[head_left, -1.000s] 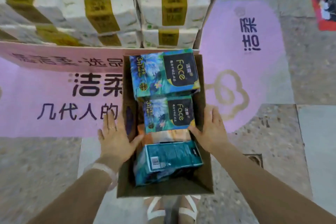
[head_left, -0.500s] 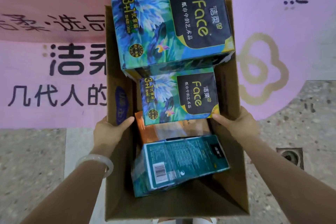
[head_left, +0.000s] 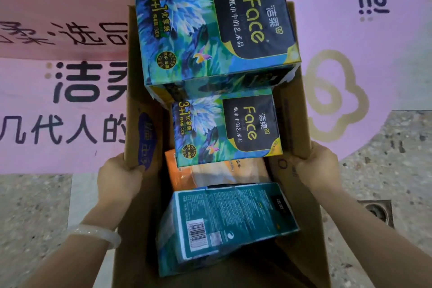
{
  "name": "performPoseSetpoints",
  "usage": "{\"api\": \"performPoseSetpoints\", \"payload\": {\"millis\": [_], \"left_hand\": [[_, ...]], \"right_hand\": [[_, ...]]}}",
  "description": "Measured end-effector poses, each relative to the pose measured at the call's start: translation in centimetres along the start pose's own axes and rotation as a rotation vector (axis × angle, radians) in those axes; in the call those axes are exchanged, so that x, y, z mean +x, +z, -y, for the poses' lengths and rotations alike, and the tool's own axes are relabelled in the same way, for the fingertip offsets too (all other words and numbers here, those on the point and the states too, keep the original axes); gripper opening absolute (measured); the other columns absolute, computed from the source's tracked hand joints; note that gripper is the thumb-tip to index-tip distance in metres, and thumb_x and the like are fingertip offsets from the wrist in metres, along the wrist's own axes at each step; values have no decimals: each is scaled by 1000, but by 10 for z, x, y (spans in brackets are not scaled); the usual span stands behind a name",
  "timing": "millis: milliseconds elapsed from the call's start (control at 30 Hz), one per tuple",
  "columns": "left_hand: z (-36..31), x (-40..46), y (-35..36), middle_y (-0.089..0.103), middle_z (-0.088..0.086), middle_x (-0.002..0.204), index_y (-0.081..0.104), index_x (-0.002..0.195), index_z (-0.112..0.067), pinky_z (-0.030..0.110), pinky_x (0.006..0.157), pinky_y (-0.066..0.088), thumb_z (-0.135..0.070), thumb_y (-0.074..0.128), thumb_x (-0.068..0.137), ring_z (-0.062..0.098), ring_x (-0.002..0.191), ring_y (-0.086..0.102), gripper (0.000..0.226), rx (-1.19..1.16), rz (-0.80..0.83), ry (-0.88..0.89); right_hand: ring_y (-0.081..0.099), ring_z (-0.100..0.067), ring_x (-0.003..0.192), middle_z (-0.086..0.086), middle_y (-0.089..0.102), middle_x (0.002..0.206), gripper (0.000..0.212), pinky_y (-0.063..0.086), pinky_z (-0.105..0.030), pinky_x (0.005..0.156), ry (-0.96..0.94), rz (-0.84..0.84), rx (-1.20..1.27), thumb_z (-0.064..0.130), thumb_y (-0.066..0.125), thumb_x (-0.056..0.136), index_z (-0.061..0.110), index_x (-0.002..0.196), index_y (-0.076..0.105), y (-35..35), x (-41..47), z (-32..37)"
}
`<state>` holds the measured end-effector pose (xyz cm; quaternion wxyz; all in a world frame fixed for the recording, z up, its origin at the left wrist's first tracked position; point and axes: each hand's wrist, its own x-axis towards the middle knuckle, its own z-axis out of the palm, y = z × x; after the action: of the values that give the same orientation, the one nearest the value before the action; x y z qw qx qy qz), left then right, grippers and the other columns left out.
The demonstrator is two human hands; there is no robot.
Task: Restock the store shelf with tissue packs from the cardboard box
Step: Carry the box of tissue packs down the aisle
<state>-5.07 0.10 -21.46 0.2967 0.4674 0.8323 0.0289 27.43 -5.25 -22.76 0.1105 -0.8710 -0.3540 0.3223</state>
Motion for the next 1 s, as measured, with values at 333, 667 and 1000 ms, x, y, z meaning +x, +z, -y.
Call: {"api": "performPoseSetpoints", "payload": {"millis": [333, 667, 1000], "left_hand": [[-9, -82, -54, 65, 25, 80, 67, 99, 5, 34, 66, 41, 1, 66, 80, 42, 77, 61, 19, 40, 90, 11], [-118, -201, -161, 63, 23, 75, 66, 92, 7, 31, 65, 37, 0, 66, 80, 36, 73, 57, 13, 105, 154, 211], [-282, -318, -254, 67, 21, 75, 68, 96, 3, 31, 57, 44, -3, 68, 78, 35, 71, 64, 20, 84, 165, 459]], "right_hand": [[64, -41, 75, -25, 67, 76, 7, 43, -35, 59, 78, 48, -28, 9, 67, 80, 6, 78, 61, -90, -83, -12], [62, -34, 72, -14, 65, 72, 5, 46, -34, 58, 239, -39, 52, 10, 64, 80, 12, 85, 62, -263, -195, -24], [64, -39, 79, -18, 62, 69, 26, 36, -31, 59, 190, -259, 153, 7, 68, 75, 21, 60, 53, -474, -252, -16]]}}
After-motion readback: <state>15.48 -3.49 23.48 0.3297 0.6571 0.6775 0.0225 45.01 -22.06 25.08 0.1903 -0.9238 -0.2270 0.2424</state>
